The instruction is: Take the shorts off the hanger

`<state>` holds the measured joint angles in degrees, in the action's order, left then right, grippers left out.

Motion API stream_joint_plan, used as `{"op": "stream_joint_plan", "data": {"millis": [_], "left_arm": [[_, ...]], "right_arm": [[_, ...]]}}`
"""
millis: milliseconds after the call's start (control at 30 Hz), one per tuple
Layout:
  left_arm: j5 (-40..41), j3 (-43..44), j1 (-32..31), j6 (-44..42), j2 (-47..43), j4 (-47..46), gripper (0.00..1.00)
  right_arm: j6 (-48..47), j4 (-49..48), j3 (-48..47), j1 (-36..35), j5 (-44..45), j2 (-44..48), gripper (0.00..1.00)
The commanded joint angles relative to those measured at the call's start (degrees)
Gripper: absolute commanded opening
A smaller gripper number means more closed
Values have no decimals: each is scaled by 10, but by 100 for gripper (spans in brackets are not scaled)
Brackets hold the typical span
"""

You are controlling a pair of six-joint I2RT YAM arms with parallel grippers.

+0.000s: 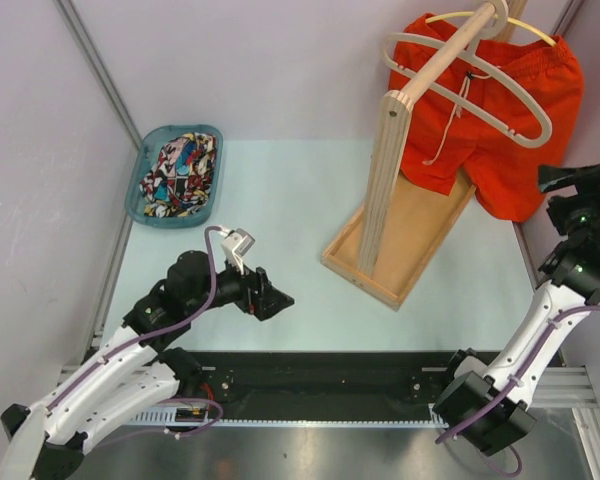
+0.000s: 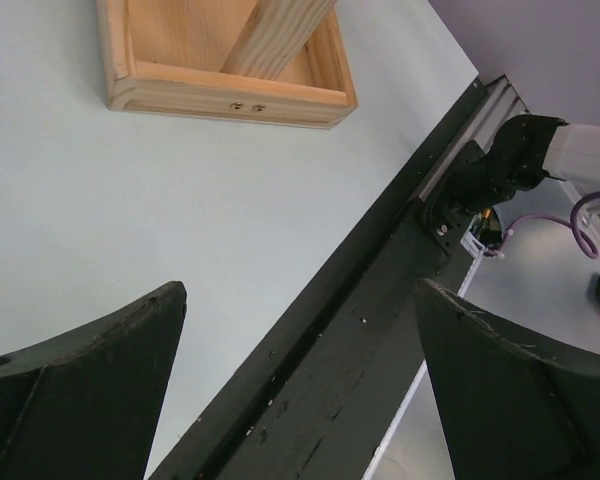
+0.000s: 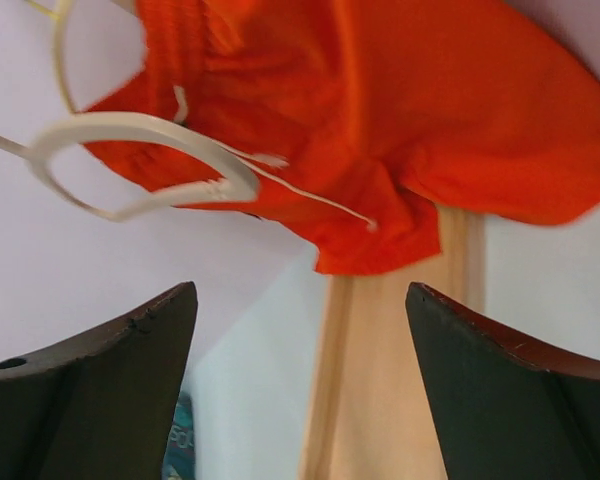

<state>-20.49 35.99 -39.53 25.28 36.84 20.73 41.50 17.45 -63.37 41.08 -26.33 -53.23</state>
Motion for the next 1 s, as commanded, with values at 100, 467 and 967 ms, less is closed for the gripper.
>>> {"op": "stream_joint_plan", "data": {"millis": [100,467,967], "left_arm": [[-42,90,-2,-78,17,47,100],[-38,123,-16,-101,52,57,100],[3,126,-16,-95,103,53,100]], "right_arm": [[78,-267,-81,-8,-66,-92,94],[-81,-181,-353,-79,-19,-259,96],[-229,-15,-737,-119,-74,-557,96]]}}
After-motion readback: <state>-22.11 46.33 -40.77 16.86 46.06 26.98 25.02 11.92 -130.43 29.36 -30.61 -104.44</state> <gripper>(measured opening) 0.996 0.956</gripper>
